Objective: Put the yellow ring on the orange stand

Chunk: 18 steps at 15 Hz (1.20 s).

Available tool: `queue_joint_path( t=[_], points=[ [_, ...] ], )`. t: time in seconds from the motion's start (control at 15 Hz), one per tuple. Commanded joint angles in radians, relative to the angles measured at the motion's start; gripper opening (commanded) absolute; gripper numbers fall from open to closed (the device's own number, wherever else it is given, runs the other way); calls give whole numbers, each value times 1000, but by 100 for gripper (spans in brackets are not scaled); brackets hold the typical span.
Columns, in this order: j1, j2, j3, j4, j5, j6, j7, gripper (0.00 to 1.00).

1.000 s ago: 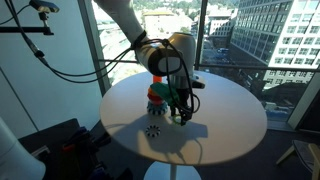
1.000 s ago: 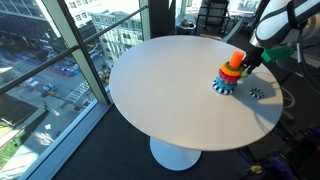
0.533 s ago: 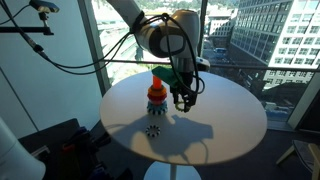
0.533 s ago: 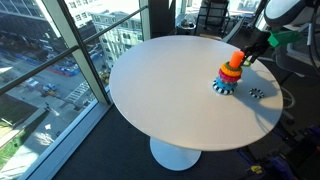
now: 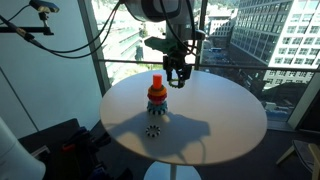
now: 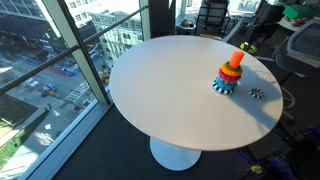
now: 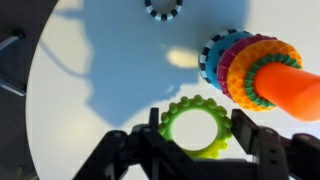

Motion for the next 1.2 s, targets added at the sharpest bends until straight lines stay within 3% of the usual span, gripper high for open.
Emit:
queue_joint_path(
  t=[0.0,0.67,1.13],
  points=[
    [7,-72,9,16,58,-98,-63,47],
    [44,-124,13,21,168,-240,-185,47],
    [59,-96,23,10,151,-212,-181,47]
  ],
)
